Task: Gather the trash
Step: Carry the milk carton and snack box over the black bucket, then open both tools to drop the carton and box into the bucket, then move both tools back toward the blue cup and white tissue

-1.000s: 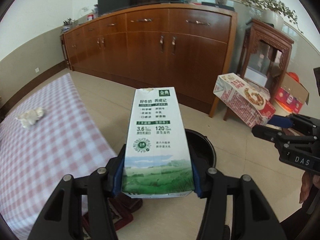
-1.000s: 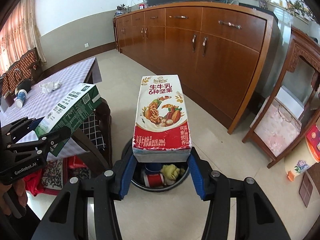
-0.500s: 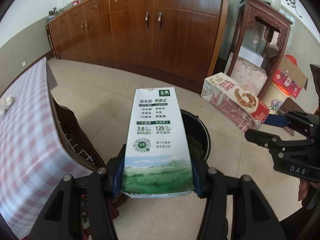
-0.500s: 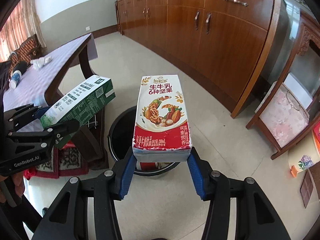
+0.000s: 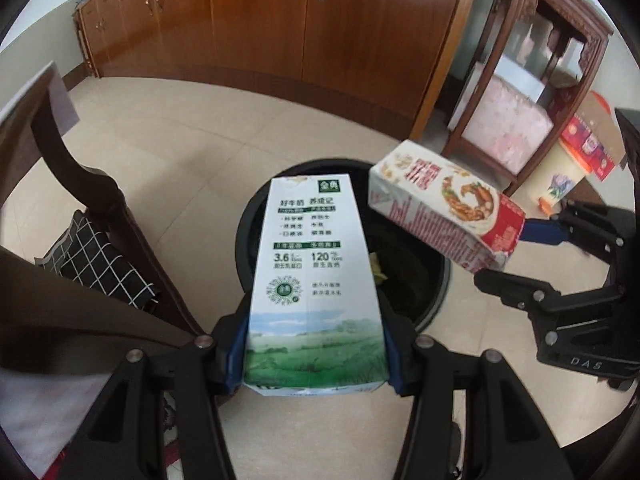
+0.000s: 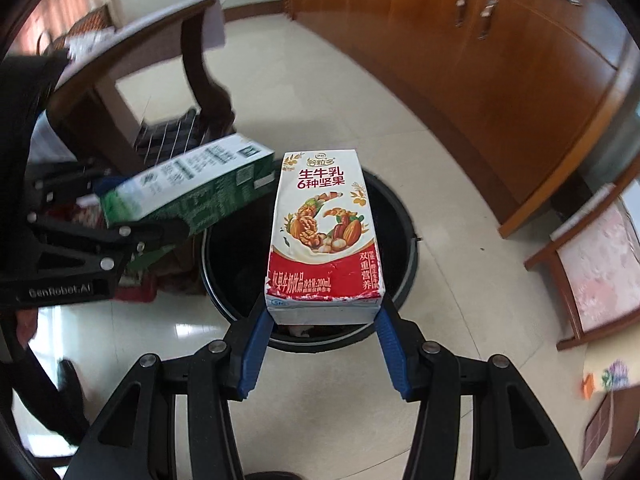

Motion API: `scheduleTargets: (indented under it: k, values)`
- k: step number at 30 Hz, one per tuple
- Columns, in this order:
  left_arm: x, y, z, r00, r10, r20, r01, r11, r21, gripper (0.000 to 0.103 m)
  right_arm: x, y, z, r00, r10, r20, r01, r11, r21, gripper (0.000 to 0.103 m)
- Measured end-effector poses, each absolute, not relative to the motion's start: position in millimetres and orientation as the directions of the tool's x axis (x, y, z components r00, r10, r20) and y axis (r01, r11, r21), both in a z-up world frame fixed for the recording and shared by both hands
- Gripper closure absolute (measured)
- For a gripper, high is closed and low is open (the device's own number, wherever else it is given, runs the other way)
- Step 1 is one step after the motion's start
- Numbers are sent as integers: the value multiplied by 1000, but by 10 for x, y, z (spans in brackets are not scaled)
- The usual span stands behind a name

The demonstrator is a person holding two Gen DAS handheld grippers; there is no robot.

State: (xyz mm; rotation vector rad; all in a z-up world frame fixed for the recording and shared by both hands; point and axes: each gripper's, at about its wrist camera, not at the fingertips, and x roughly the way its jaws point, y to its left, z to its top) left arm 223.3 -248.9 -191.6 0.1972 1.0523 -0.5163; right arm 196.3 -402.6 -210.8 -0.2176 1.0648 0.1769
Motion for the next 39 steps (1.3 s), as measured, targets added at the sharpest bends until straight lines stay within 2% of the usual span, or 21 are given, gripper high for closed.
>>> scheduleTargets:
  k: [7, 9, 10, 11, 12, 16, 23, 30, 39]
  values:
    - [2379, -2573, -2103, 357, -308, -882, 501, 860, -97, 48, 2215, -4045, -2411, 405, 51, -913, -350, 931, -103, 49]
    - [2435, -2567, -2178, 346, -314, -884, 497, 860, -110, 45, 2273, -4072, -2498, 379, 56, -924, -362, 928, -92, 48]
    - [2439, -2559, -2221, 341, -327, -881, 491, 861, -130, 40, 2288, -4089, -2543, 381, 44, -923, -362, 926, -105, 38]
    - [2433, -2549, -2248, 331, -334, -883, 489, 861, -142, 25, 2294, -4115, -2593, 384, 9, -923, -345, 929, -135, 3]
    - [2419, -2534, -2257, 339, -326, -883, 486, 864, -132, 21, 2283, -4156, -2627, 382, -9, -924, -337, 930, -148, 0]
    - [2317, -2501, -2200, 403, -275, -873, 463, 884, -65, 6, 2195, -4260, -2620, 389, -55, -919, -334, 922, -196, 0]
    - [2078, -2313, -1929, 468, -246, -849, 404, 914, -42, 5, 1935, -4302, -2329, 438, -80, -895, -250, 946, -206, 0]
    - [1801, -2033, -1608, 508, -248, -825, 378, 925, -45, 5, 1686, -3948, -1947, 502, -85, -861, -207, 954, -215, 0]
    - [1501, -1481, -1168, 575, -244, -781, 315, 947, -64, 5, 1405, -3465, -1419, 585, -43, -810, -211, 956, -203, 0]
